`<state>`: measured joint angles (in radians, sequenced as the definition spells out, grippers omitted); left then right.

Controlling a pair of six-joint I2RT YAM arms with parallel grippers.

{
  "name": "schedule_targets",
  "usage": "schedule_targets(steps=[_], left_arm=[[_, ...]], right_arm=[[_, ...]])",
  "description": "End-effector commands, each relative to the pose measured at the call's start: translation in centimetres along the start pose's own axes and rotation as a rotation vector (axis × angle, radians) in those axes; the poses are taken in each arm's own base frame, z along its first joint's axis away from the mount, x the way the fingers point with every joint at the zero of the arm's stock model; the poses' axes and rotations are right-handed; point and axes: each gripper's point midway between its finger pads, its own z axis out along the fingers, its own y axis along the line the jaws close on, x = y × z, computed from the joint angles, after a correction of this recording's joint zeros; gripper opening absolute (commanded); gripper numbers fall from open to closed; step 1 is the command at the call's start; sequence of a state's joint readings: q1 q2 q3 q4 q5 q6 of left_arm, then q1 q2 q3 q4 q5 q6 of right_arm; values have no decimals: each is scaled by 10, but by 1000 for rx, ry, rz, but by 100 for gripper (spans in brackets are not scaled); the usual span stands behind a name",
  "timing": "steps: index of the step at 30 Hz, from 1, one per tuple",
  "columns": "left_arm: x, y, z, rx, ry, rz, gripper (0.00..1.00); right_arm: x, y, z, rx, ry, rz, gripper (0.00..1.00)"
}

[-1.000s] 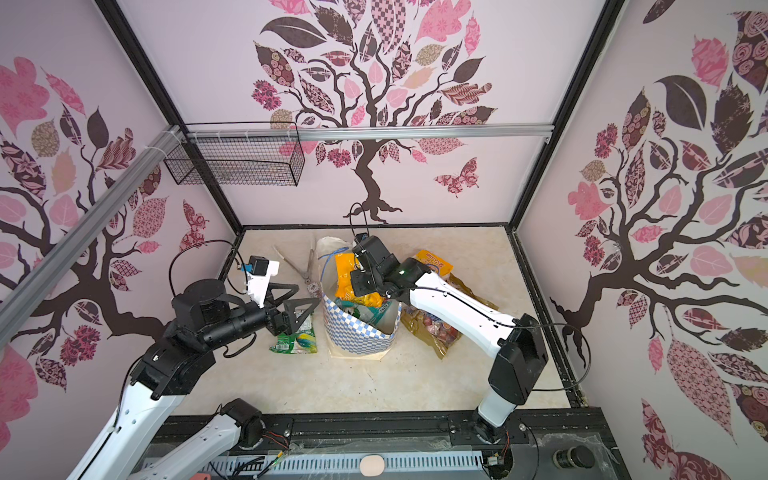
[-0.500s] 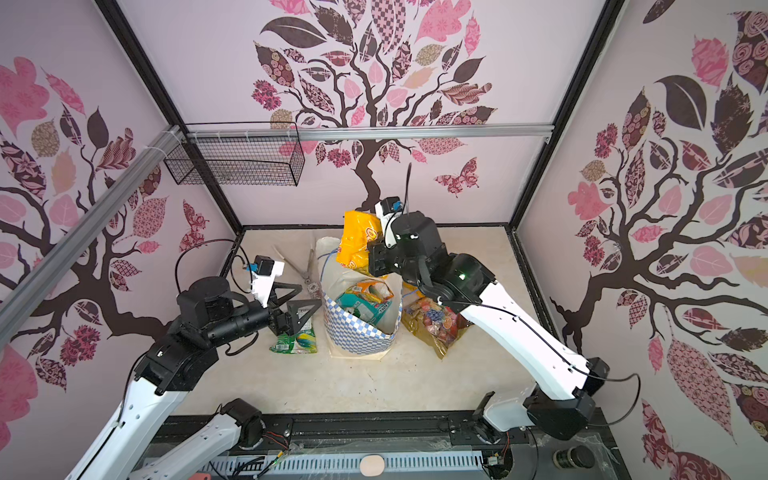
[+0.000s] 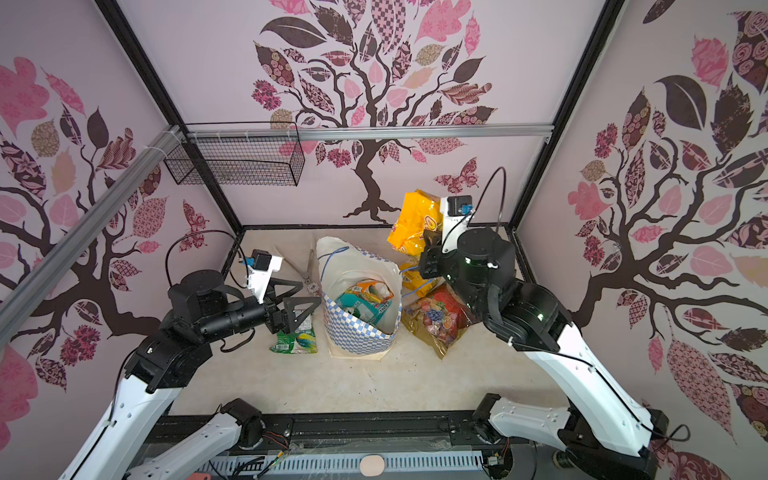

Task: Take the snacks out of the paper bag
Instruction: 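Lift the yellow packet out of the bag with the right gripper, then lower the yellow packet beside the bag and open the right gripper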

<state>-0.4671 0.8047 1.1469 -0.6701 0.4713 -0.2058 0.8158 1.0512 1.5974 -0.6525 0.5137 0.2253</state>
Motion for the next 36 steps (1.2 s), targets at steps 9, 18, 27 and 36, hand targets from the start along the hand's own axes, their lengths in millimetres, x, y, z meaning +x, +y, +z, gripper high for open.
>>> schedule_targets(steps=[9, 18, 27, 36], left_arm=[[-4, -25, 6, 112, 22, 63, 91], [10, -30, 24, 114, 94, 125, 94], [7, -17, 34, 57, 87, 118, 95], [9, -11, 41, 34, 93, 111, 95]], right_arm=[[32, -83, -44, 284, -79, 39, 0], [138, -93, -32, 277, 146, 38, 3], [256, -62, -21, 73, 463, 84, 0], [330, -18, -18, -111, 717, 224, 0]])
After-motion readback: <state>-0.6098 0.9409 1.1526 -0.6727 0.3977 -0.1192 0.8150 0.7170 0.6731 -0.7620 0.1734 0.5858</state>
